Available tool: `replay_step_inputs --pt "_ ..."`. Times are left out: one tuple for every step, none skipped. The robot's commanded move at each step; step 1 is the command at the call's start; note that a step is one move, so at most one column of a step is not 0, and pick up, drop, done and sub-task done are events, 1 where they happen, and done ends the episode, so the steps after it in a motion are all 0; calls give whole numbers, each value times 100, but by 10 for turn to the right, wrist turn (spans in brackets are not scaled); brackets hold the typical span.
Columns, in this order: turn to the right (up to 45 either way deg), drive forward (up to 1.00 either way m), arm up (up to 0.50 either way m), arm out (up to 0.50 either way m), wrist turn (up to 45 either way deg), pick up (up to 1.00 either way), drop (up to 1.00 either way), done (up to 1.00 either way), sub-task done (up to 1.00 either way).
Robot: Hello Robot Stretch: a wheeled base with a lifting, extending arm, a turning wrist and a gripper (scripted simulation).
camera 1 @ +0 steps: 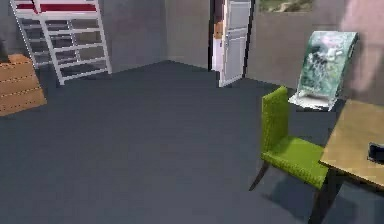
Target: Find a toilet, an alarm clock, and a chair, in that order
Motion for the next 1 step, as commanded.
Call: replay_step_inputs --pt "0 100 0 0 0 0 0 0 0"
